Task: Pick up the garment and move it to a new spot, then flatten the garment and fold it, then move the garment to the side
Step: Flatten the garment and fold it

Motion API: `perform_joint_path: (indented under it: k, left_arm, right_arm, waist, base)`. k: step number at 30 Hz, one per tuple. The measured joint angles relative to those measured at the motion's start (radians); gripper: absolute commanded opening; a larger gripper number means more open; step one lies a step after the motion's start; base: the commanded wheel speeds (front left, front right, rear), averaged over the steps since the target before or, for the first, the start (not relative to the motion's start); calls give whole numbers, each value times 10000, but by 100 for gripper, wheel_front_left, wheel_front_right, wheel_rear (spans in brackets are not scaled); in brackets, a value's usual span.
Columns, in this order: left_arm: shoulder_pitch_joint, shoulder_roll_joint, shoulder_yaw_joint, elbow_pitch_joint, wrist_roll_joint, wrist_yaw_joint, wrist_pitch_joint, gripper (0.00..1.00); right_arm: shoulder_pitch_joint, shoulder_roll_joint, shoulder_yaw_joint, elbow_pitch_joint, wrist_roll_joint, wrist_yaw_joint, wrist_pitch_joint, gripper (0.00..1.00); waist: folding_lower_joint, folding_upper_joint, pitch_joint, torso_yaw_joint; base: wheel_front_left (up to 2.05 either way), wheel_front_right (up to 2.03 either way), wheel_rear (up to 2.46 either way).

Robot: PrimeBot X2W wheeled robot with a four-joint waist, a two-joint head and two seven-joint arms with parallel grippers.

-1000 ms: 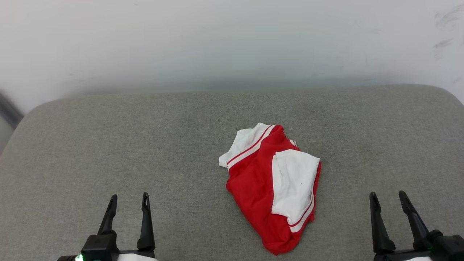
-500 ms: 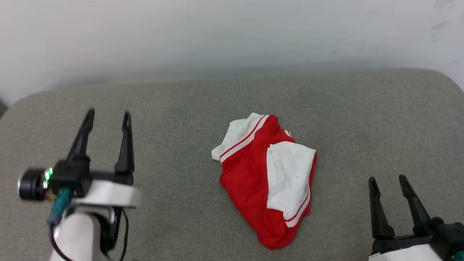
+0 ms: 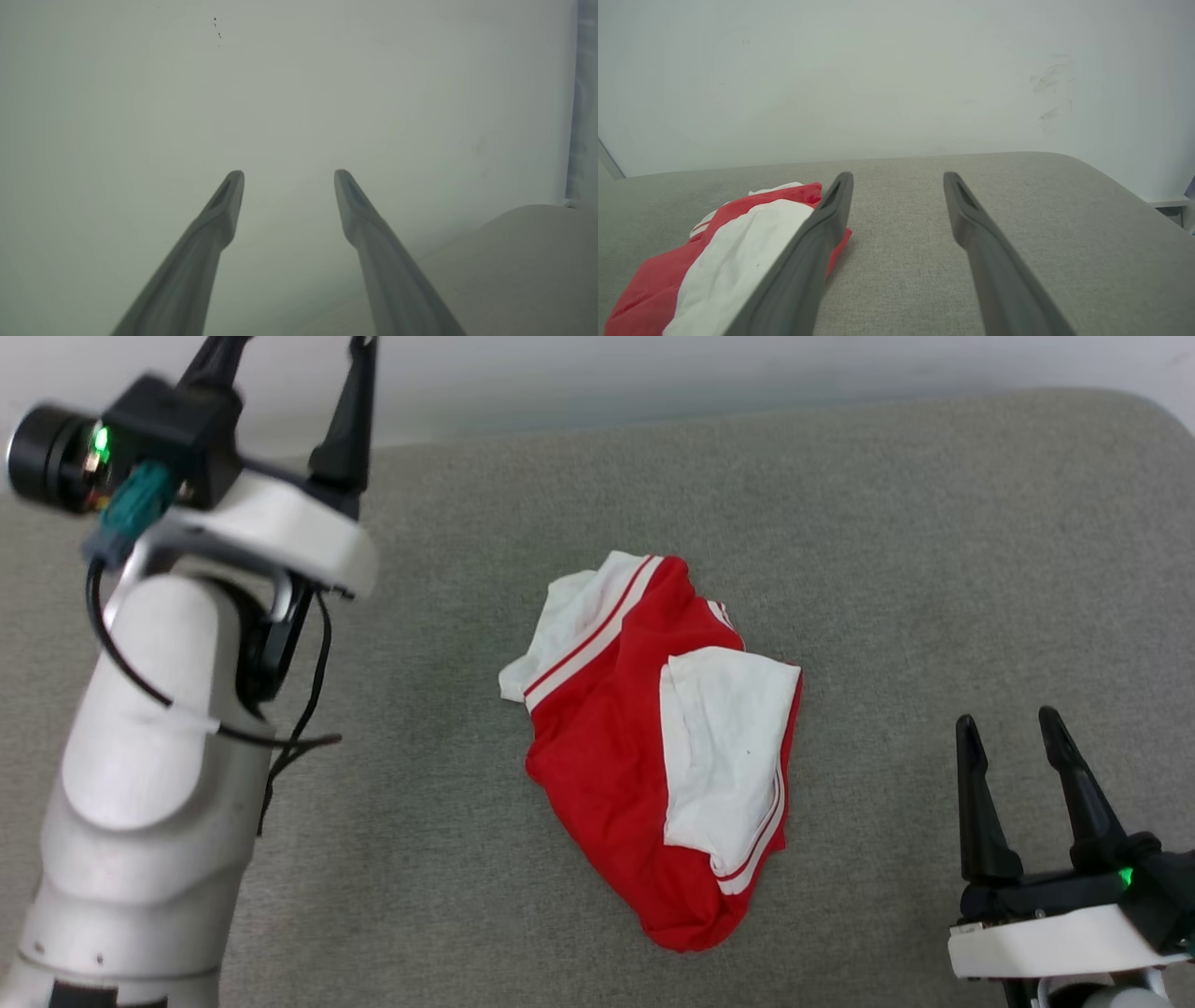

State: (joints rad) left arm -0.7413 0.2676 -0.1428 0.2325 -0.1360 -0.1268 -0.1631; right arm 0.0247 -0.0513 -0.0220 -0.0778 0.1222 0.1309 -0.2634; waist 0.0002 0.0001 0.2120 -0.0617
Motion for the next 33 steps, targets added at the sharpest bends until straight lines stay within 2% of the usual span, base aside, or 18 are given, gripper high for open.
perform_joint_path:
  k: [4, 7, 16, 21, 28, 29, 33]
  left_arm:
    - [-1388, 485, -1509, 290, -974, -25, 1005, 100]
    - [-2331, 997, -2928, 575, -1988, -23, 2138, 100]
    - [-4410, 2054, -6644, 1022, -4924, -23, 6339, 100]
    - [-5006, 2441, -8213, 1193, -6594, -23, 8339, 100]
    - [-5382, 2727, -9988, 1488, -8044, -23, 9825, 100]
    - [-5389, 2819, -10502, 1666, -8209, -23, 10107, 100]
    - [-5311, 2993, -11039, 1969, -8324, -23, 10496, 100]
  right_arm:
    - [-295, 2, -6, -105, -54, 0, 0, 100]
    - [-453, 2, 8, -171, -63, 0, 0, 100]
    - [-879, 4, 121, -479, 10, 0, 0, 100]
    - [-1087, 4, 213, -573, 17, 0, 0, 100]
    - [-1226, 4, 236, -637, 92, 0, 0, 100]
    - [-1270, 4, 242, -635, 107, 0, 0, 100]
    - [-1359, 4, 255, -629, 201, 0, 0, 100]
  waist:
    - [0, 0, 471, -143]
    - [1, -1, 786, -245]
    - [0, 0, 1501, -611]
    - [0, 0, 1819, -852]
    - [0, 0, 2231, -1199]
    - [0, 0, 2320, -1290]
    - [-1, 0, 2454, -1449]
  base:
    - [0, 0, 0]
    - [0, 0, 0]
    - [0, 0, 0]
    - [0, 0, 0]
    - [0, 0, 0]
    - [0, 0, 0]
    - [0, 0, 0]
